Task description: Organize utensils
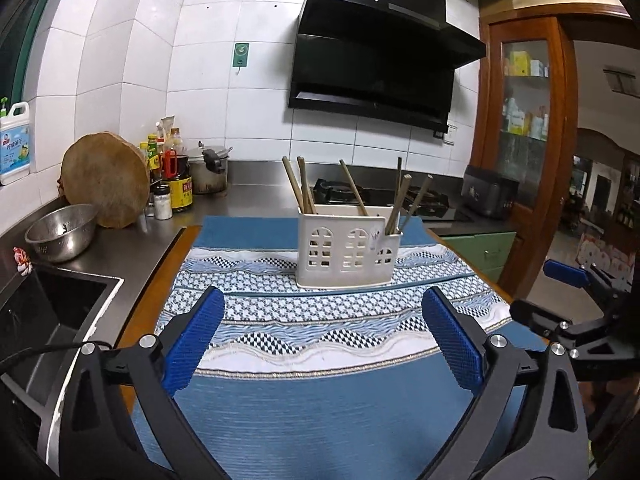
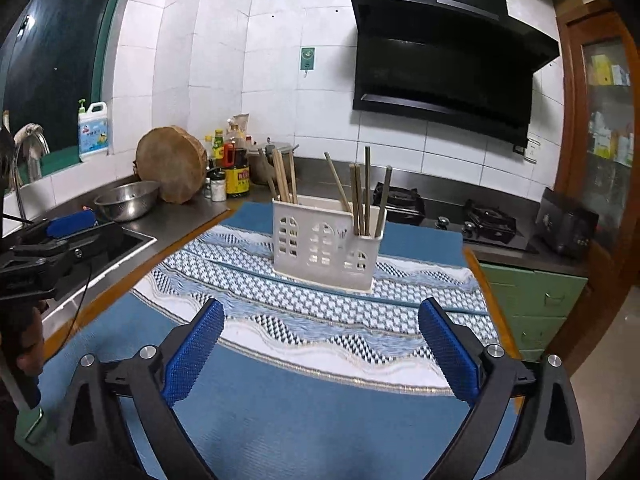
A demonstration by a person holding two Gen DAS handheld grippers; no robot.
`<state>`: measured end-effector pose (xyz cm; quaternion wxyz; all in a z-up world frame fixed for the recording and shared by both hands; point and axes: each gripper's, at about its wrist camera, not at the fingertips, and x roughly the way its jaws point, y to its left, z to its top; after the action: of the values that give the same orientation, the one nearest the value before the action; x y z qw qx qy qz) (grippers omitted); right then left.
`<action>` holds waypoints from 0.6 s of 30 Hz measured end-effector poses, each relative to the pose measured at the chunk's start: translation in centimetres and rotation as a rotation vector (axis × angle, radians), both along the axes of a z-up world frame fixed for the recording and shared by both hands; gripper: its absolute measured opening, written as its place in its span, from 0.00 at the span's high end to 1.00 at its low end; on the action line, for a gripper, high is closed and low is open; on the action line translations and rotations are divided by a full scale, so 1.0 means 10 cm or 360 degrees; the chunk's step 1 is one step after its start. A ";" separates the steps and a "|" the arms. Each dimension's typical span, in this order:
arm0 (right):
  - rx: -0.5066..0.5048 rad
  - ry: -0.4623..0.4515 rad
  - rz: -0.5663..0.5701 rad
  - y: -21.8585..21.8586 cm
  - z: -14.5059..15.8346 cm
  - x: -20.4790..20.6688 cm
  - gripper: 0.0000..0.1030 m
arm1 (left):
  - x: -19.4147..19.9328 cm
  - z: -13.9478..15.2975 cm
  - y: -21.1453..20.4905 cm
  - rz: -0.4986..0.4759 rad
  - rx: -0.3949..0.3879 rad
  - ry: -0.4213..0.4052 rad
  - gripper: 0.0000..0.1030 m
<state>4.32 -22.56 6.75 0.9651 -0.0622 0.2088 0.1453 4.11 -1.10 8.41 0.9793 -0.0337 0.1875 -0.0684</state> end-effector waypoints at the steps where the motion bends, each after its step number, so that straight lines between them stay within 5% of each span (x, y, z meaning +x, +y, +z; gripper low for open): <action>1: -0.0004 0.0004 -0.0009 0.00 -0.02 -0.02 0.08 | -0.02 -0.01 -0.01 0.0002 0.0007 -0.0003 0.05; 18: 0.0124 0.0103 -0.0096 -0.20 -0.20 -0.15 0.07 | -0.22 -0.21 -0.10 0.0084 0.0113 0.0027 0.05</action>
<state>2.82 -24.51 4.72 0.9635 -0.0135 0.2358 0.1262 1.88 -2.05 6.34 0.9797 -0.0043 0.1971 -0.0355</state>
